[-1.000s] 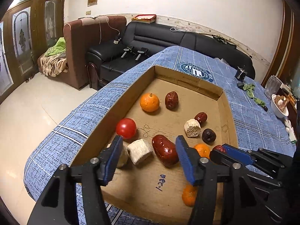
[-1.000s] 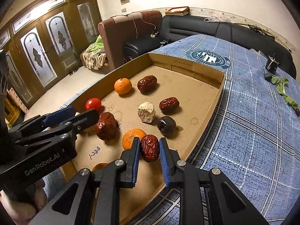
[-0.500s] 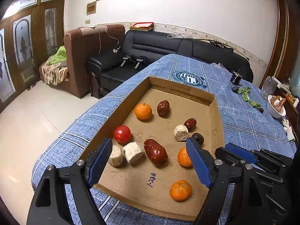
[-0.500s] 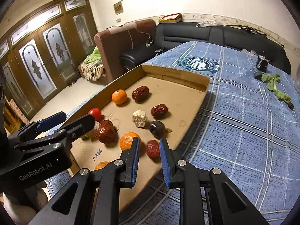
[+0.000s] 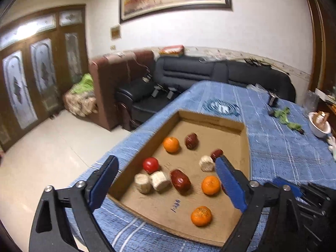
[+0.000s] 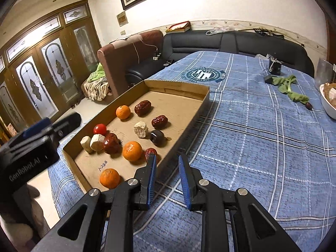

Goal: Organize fruits

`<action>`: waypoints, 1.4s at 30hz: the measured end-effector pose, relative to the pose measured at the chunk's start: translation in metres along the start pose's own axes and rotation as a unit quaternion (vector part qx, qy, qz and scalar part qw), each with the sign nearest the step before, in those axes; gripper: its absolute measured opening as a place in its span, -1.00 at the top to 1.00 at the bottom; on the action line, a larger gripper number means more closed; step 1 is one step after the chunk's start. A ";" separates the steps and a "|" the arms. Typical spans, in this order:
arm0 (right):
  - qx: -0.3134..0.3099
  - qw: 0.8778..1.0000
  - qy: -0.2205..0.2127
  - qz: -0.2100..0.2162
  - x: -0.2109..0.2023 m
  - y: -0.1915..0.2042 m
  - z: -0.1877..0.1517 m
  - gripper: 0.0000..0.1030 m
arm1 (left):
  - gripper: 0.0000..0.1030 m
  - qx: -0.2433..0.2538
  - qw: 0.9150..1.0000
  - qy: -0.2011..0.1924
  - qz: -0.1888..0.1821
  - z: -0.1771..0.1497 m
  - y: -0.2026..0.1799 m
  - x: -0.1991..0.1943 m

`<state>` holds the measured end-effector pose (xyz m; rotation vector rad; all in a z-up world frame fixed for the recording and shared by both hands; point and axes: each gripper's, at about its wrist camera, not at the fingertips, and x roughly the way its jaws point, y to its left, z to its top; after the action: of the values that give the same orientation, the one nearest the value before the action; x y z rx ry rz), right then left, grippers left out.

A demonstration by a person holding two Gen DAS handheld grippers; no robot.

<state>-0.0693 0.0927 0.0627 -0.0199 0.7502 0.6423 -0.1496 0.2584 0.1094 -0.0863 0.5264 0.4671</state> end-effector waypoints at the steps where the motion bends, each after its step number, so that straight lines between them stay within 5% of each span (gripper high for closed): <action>1: 0.001 1.000 -0.002 0.000 -0.003 -0.001 -0.001 0.52 | -0.91 -0.003 1.000 -0.013 0.018 0.001 0.000 -0.007; 5: -0.002 1.000 -0.009 -0.004 -0.013 0.000 -0.007 0.50 | -0.98 -0.011 0.996 -0.038 0.075 0.001 0.001 -0.021; 12: -0.011 1.000 -0.010 -0.010 -0.020 0.007 -0.017 0.47 | -1.00 0.002 0.994 -0.048 0.099 -0.012 -0.004 -0.026; 28: -0.037 0.999 -0.014 -0.036 -0.023 0.019 -0.023 0.35 | -1.00 -0.011 0.999 0.013 0.033 -0.021 -0.007 -0.007; 42: -0.046 0.998 -0.004 -0.037 -0.012 0.024 -0.022 0.32 | -1.00 -0.014 0.999 0.041 0.021 -0.025 -0.010 0.008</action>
<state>-0.1035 0.1005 0.0594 -0.1296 0.7090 0.6057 -0.1504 0.2483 0.0834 -0.1210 0.6033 0.5139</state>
